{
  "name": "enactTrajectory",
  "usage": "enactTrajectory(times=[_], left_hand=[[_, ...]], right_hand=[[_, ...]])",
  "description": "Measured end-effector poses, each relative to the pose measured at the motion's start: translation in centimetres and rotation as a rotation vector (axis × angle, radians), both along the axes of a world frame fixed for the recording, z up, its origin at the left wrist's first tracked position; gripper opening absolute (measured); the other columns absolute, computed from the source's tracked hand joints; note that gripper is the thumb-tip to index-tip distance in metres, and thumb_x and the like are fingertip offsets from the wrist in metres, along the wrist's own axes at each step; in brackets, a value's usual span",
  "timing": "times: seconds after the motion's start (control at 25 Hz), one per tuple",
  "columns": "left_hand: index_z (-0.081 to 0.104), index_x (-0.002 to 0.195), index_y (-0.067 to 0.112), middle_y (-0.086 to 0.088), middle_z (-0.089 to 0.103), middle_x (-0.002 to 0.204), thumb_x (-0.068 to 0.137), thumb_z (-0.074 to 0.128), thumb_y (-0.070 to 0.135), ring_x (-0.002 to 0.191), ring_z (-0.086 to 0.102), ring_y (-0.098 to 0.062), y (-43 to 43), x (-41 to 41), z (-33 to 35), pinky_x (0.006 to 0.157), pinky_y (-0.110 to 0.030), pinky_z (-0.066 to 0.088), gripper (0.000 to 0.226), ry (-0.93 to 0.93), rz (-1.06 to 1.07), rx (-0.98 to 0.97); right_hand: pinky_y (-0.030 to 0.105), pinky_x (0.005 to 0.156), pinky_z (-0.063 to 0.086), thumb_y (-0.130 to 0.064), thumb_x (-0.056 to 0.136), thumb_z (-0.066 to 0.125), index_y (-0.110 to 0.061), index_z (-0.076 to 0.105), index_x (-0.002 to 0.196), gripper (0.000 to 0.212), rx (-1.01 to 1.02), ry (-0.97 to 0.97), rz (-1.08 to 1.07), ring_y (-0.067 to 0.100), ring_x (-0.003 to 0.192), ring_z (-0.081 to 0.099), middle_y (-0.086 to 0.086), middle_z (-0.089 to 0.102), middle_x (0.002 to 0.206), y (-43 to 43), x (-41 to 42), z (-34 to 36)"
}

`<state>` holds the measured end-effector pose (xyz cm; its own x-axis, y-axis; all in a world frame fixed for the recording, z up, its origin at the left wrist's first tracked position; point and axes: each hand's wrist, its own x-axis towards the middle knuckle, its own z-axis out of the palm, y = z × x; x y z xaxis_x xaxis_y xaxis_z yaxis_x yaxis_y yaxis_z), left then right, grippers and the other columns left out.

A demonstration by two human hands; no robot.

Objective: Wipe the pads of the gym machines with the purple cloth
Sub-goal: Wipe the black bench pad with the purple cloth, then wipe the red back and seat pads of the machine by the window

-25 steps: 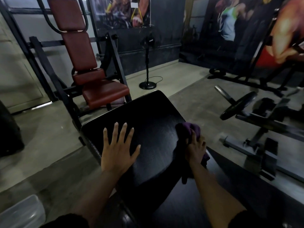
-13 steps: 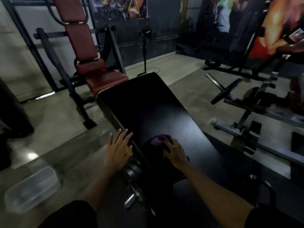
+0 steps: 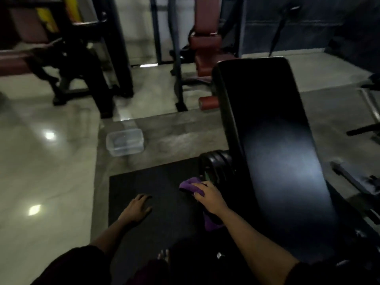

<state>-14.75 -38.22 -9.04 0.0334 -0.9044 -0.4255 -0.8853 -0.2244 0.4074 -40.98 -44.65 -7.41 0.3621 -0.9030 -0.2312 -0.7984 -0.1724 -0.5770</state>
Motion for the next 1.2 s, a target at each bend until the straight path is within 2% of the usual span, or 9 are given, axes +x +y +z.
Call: enactTrajectory(times=[0.16,0.28,0.44,0.68,0.84,1.04,1.2], left_hand=[[0.033,0.139,0.01,-0.013,0.034,0.146,0.092,0.051,0.031,0.134,0.037,-0.025,2.0,6.3,-0.9,0.106,-0.026,0.03,0.054,0.013,0.19,0.117],[0.036,0.138,0.008,-0.013,0.037,0.145,0.093,0.05,0.028,0.134,0.037,-0.024,0.2,11.2,-1.1,0.104,-0.023,0.031,0.051,0.029,0.302,0.14],[0.037,0.138,0.009,-0.015,0.037,0.145,0.094,0.048,0.025,0.134,0.037,-0.027,-4.9,17.6,-0.4,0.106,-0.027,0.031,0.048,0.059,0.373,0.102],[0.04,0.136,0.005,-0.017,0.043,0.141,0.094,0.048,0.023,0.129,0.043,-0.028,-14.0,23.7,0.7,0.1,-0.029,0.035,0.046,0.117,0.338,0.081],[0.042,0.134,0.004,-0.016,0.046,0.14,0.093,0.05,0.022,0.126,0.047,-0.029,-22.3,25.4,-0.2,0.099,-0.029,0.037,0.046,0.159,0.258,0.119],[0.041,0.135,0.004,-0.015,0.043,0.142,0.092,0.052,0.02,0.129,0.043,-0.028,-38.0,25.0,-1.0,0.103,-0.032,0.035,0.047,0.181,0.143,0.125],[0.042,0.134,0.005,-0.015,0.048,0.138,0.094,0.049,0.022,0.125,0.048,-0.028,-51.0,23.2,0.0,0.101,-0.031,0.038,0.045,0.194,0.054,0.13]], right_hand=[[0.034,0.101,0.038,-0.029,0.09,0.053,-0.025,0.047,0.134,0.044,0.051,0.022,0.14,0.027,0.117,0.048,0.01,0.046,0.129,-1.8,6.0,-1.2],[0.033,0.099,0.039,-0.03,0.091,0.053,-0.028,0.047,0.134,0.043,0.069,0.038,0.209,0.024,0.117,0.048,0.008,0.045,0.129,-5.6,11.0,-1.5],[0.034,0.096,0.041,-0.029,0.091,0.053,-0.03,0.048,0.133,0.042,0.062,0.06,0.183,0.025,0.114,0.05,0.007,0.047,0.128,-11.1,16.3,-1.0],[0.032,0.094,0.042,-0.025,0.089,0.057,-0.024,0.052,0.131,0.042,0.092,0.059,0.016,0.031,0.111,0.053,0.016,0.049,0.122,-18.7,19.5,-0.3],[0.029,0.092,0.04,-0.026,0.089,0.057,-0.025,0.049,0.133,0.045,0.115,0.101,-0.072,0.032,0.111,0.053,0.018,0.05,0.12,-24.3,18.8,-0.8],[0.028,0.092,0.04,-0.026,0.089,0.057,-0.027,0.052,0.13,0.041,0.138,0.056,-0.217,0.027,0.11,0.053,0.013,0.051,0.121,-34.3,17.4,-2.4],[0.023,0.082,0.036,-0.026,0.091,0.055,-0.027,0.049,0.133,0.042,0.147,0.034,-0.294,0.026,0.109,0.053,0.013,0.051,0.119,-43.6,16.5,-2.1]])
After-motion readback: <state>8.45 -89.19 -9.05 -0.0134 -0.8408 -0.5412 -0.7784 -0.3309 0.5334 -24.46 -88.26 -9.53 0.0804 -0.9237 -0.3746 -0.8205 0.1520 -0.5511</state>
